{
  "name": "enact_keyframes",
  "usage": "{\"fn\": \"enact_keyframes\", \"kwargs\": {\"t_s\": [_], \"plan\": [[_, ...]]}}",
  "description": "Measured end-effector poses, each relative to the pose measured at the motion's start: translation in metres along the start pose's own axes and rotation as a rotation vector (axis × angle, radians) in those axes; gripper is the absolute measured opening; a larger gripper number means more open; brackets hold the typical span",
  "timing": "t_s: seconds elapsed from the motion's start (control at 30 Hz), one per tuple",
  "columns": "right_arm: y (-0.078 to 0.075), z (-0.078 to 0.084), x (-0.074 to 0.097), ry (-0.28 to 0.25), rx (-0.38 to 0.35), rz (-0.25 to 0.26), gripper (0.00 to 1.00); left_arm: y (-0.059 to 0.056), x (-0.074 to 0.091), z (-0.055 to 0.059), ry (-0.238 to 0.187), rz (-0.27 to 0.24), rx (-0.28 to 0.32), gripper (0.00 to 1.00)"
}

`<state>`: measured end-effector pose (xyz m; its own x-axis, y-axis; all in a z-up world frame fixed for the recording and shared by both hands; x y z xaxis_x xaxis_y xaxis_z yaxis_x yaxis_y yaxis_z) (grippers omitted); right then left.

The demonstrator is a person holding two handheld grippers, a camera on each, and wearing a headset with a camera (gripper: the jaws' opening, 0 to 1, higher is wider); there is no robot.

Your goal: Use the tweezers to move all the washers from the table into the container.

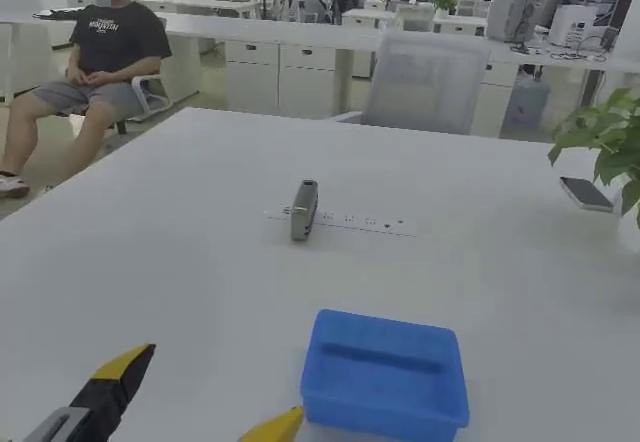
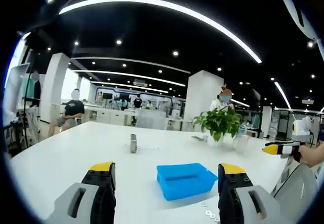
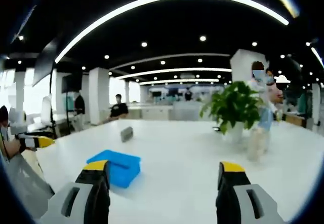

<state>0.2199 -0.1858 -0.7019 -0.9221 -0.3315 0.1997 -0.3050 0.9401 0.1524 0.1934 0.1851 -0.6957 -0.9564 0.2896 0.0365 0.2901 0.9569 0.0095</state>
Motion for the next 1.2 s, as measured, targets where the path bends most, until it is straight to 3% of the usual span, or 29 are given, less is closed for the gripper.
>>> {"fn": "enact_keyframes", "kwargs": {"t_s": [0.47,0.73,0.9,1.07,1.2], "plan": [[-0.003,0.002,0.001,0.008,0.018,0.025,0.79,-0.006,-0.003,0.006,0.057,0.013,-0.023,0.83],[-0.002,0.001,0.001,0.002,0.016,0.029,0.79,-0.007,-0.003,0.008,0.068,0.020,-0.028,0.83],[-0.002,0.003,0.001,0.014,0.022,0.030,0.79,-0.009,-0.003,0.008,0.086,0.023,-0.063,0.82],[-0.001,0.002,0.001,0.019,0.027,0.028,0.79,-0.009,-0.003,0.009,0.093,0.032,-0.045,0.82],[0.000,0.003,0.001,0.027,0.031,0.023,0.78,-0.008,-0.002,0.012,0.123,0.029,-0.033,0.77]]}}
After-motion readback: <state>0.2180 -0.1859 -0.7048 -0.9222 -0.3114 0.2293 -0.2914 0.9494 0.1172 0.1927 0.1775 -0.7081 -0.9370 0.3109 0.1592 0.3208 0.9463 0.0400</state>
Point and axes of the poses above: the centre of the closed fingertips' face, and the gripper's own axes: x roughly backward along the fingers, y roughly to its left, z roughly out of its underside, the point moved 5 cm from there along x, roughly backward along the fingers, and after that the axes turned 9 degrees about -x, right-handed, at the moved point
